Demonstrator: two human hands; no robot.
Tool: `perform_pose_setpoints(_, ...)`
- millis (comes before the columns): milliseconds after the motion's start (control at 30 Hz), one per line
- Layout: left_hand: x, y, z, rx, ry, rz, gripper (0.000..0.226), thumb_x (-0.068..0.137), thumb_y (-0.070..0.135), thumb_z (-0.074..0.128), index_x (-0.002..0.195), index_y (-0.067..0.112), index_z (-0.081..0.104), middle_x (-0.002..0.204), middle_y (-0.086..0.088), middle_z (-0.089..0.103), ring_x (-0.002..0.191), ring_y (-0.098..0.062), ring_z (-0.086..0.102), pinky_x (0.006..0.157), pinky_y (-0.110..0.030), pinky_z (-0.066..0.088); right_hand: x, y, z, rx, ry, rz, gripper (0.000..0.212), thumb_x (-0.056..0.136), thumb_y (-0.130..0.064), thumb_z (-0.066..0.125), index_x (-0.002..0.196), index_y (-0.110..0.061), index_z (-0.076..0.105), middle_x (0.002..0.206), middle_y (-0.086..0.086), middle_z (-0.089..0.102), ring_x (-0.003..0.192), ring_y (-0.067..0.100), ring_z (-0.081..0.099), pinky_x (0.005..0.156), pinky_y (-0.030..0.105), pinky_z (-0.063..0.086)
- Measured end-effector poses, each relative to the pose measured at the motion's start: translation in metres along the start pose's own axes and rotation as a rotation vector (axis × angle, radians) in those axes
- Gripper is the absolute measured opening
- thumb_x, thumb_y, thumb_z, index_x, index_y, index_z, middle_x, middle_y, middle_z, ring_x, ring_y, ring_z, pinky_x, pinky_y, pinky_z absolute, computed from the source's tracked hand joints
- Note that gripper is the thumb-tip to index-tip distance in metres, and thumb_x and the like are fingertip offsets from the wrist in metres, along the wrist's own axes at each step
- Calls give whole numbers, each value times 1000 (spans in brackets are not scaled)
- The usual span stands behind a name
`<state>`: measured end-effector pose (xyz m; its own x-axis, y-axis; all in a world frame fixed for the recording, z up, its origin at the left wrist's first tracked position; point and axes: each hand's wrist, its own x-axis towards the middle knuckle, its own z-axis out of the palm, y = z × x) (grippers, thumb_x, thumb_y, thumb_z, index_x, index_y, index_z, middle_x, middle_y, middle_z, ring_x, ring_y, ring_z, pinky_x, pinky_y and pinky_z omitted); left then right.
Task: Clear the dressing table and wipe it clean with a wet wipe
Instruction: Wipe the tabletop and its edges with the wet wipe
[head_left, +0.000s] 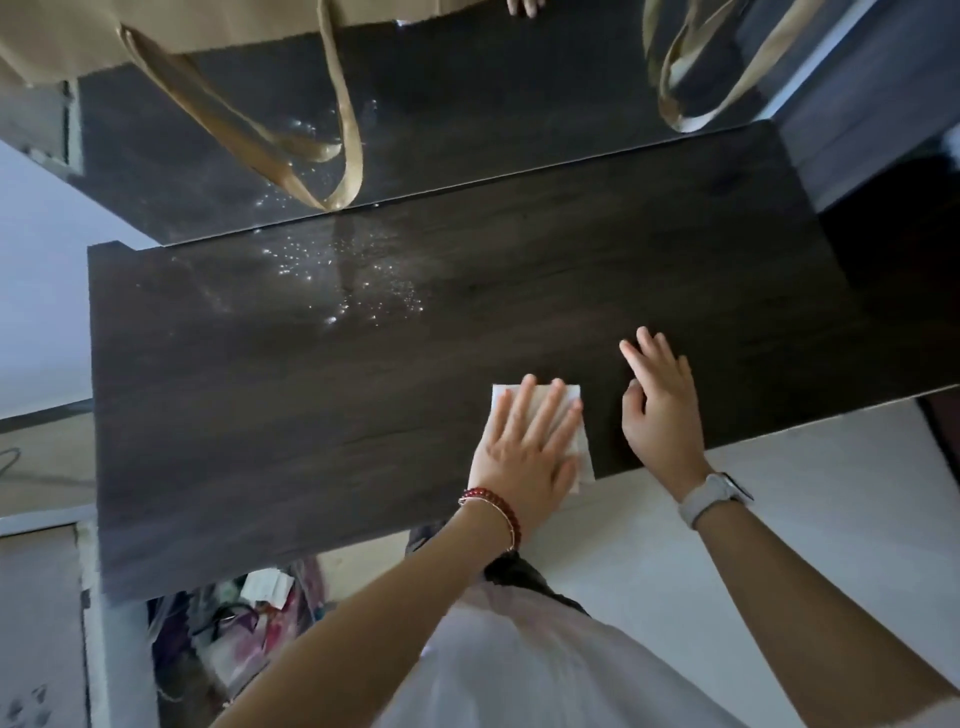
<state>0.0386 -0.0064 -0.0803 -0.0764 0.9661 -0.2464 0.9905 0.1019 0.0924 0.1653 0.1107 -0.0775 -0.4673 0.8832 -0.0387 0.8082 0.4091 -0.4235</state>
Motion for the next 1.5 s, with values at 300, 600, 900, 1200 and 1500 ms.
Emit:
perform_pose_setpoints(300, -40, -70, 9, -16, 58, -240, 60, 88, 44, 25, 142, 18, 24, 149, -12, 28, 138, -35, 22, 112, -45, 15, -28, -20, 18, -293, 0, 148, 56, 91, -32, 26, 140, -7, 33, 147, 21, 32, 137, 36, 27, 109, 52, 14)
perform_pose_setpoints(600, 2, -17, -4, -14, 1, -117, 62, 89, 44, 18, 143, 14, 18, 150, -14, 24, 138, -40, 16, 111, -51, 14, -49, 27, -1, -230, -44, 73, 50, 91, -34, 28, 136, -17, 41, 145, 14, 39, 135, 33, 32, 107, 48, 18)
perform_pose_setpoints(900, 20, -12, -5, 48, -19, 114, 60, 91, 50, 7, 142, 24, -10, 155, -3, 2, 142, -28, -2, 110, -41, -5, -34, 3, 1, -183, 47, 308, 51, 90, -14, 50, 138, -3, 36, 147, 24, 28, 138, 38, 22, 111, 46, 9)
perform_pose_setpoints(1200, -86, -187, -1, -208, 34, -737, 59, 94, 44, 21, 145, 24, -1, 155, -7, -1, 141, -29, -7, 115, -44, 1, 5, -122, 58, -197, -71, -13, 56, 84, -23, 29, 132, 3, 43, 141, 25, 38, 133, 37, 35, 108, 48, 24)
perform_pose_setpoints(1500, -118, -259, -2, -288, 75, -1061, 57, 95, 38, 24, 145, 24, 1, 154, -15, -5, 140, -31, -8, 113, -47, -1, 33, -161, 86, -230, 17, 5, 60, 86, -26, 24, 137, 4, 33, 147, 22, 31, 138, 33, 27, 112, 48, 17)
